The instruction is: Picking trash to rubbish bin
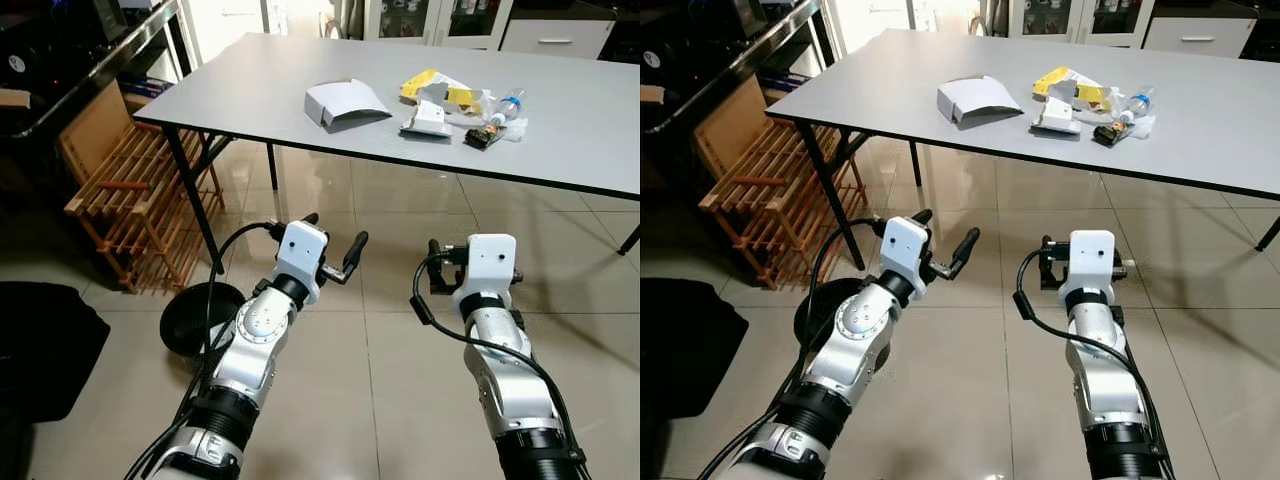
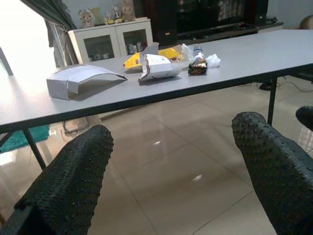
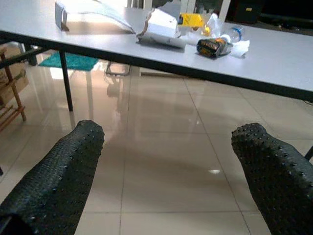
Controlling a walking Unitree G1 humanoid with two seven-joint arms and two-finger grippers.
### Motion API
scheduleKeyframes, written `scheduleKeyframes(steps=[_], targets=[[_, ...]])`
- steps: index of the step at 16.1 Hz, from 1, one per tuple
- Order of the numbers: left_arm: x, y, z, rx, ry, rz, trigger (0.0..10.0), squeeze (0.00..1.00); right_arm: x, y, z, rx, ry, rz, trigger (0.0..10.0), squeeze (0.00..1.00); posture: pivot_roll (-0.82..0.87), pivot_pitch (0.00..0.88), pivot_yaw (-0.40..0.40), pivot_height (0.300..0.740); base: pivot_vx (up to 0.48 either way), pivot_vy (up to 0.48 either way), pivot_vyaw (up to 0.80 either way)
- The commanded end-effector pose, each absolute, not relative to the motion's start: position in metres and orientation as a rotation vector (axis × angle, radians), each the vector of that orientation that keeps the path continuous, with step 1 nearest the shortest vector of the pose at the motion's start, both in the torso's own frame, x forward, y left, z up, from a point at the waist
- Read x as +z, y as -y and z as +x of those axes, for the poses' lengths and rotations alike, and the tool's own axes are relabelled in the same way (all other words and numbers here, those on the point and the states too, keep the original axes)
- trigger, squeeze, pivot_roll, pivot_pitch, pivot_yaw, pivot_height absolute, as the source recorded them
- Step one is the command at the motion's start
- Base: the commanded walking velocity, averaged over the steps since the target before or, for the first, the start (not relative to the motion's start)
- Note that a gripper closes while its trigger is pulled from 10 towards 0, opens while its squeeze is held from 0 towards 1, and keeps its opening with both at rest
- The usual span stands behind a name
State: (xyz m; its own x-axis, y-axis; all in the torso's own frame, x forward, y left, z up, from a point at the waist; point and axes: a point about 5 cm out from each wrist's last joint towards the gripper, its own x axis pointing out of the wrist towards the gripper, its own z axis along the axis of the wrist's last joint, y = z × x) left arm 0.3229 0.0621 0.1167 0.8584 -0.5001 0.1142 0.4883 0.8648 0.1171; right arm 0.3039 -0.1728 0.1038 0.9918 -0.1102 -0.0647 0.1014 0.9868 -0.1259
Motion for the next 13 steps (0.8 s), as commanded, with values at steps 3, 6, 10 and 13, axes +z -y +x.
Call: scheduleKeyframes(steps=[3, 6, 10, 13], targets=[[0.1171, -0.0646, 0.3214, -0.508, 0.134, 0.065, 10.0, 0.0, 0.1095, 0.1697, 0.3032, -0.097, -0.057, -0.123, 10.0, 0.0, -0.09, 0.067, 0.038, 0.74, 0.0, 0.0, 0.0], [0.1158, -0.0702, 0.3211, -0.501, 0.124, 0.071, 10.0, 0.0, 0.1082, 0.1675, 0.3006, -0.1, -0.062, -0.12, 10.0, 0.0, -0.1, 0.088, 0.044, 0.74, 0.105, 0.0, 0.0], [0.1149, -0.0672, 0.3192, -0.516, 0.118, 0.079, 10.0, 0.0, 0.1058, 0.1667, 0.2978, -0.109, -0.071, -0.117, 10.0, 0.0, -0.1, 0.088, 0.051, 0.74, 0.431, 0.0, 0.0], [0.1151, -0.067, 0.3204, -0.518, 0.115, 0.083, 10.0, 0.0, 0.1083, 0.168, 0.2994, -0.121, -0.059, -0.125, 10.0, 0.0, -0.1, 0.08, 0.048, 0.74, 0.48, 0.0, 0.0]])
